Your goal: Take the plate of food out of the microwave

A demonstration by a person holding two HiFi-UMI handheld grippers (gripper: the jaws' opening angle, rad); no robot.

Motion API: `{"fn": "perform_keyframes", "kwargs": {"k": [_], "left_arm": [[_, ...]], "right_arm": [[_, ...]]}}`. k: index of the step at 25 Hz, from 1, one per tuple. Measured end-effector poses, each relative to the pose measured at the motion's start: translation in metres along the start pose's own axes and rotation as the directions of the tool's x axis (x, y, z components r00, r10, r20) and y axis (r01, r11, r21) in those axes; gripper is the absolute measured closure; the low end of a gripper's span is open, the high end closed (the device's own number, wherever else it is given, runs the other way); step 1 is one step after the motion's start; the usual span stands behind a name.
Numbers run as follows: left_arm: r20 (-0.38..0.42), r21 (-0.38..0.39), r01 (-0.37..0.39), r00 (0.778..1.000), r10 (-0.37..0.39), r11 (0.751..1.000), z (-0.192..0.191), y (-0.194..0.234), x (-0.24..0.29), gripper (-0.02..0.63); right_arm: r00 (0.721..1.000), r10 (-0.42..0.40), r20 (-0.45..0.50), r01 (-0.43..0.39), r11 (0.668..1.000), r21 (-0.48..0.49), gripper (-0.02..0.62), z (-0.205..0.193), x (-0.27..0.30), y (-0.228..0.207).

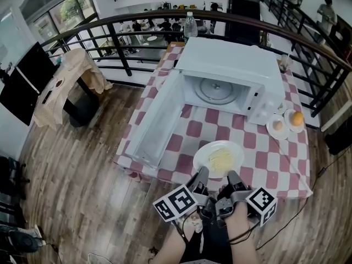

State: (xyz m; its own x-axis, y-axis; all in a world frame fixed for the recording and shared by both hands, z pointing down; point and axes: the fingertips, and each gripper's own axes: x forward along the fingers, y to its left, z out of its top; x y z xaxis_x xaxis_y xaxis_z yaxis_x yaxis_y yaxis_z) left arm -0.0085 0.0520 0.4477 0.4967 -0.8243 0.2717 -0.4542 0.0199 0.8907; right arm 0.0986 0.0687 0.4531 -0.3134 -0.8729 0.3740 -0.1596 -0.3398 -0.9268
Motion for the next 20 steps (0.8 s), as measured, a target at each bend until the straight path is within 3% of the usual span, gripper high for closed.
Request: {"fn": "perform_keyframes", "kwargs": {"k": [20], "left_arm": [[0.005, 0.000, -0.009, 1.000, 0.009, 1.000, -0.0003, 0.0021, -0.0028, 0.532]], "right_arm": [[0.999, -0.037, -0.005, 0.038, 0.999, 0.009, 0.574, -0.0022, -0.0028, -0.0064]]}}
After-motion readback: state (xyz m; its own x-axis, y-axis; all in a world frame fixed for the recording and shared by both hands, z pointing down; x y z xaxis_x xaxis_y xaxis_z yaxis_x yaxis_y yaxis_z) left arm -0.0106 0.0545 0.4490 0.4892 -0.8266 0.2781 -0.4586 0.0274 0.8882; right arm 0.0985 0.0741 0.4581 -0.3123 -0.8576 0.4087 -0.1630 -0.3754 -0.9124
